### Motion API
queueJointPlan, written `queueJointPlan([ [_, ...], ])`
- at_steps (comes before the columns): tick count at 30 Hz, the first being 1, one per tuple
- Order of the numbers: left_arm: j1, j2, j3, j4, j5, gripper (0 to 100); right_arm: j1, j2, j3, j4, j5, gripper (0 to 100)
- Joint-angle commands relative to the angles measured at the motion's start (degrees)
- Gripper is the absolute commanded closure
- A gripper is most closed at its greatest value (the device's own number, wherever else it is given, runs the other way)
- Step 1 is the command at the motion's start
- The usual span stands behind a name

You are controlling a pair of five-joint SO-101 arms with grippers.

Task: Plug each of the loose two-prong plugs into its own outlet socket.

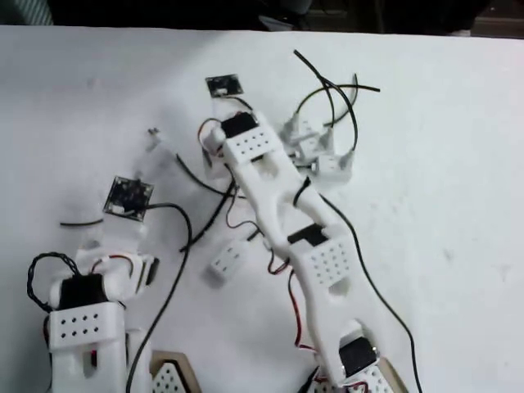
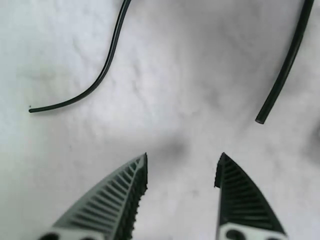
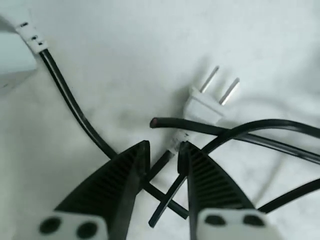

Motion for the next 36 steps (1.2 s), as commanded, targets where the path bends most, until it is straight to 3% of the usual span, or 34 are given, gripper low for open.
queueJointPlan([
  [1, -0.31, -1.01, -0.18, -0.70, -0.35, 77, 1.36, 1.45, -5.63, 1.63, -0.35, 89.4],
  [9, -0.31, -1.01, -0.09, -0.62, -0.35, 77, 1.01, 9.36, -11.87, 1.89, -0.35, 89.4],
  [18, -0.31, -1.01, -0.09, -0.53, -0.35, 77, 2.95, 10.68, -21.10, 14.29, -0.35, 89.3],
  [36, -0.31, -1.01, -0.09, -0.53, -0.35, 77, 0.31, 16.40, -21.63, 8.40, -0.44, 89.8],
])
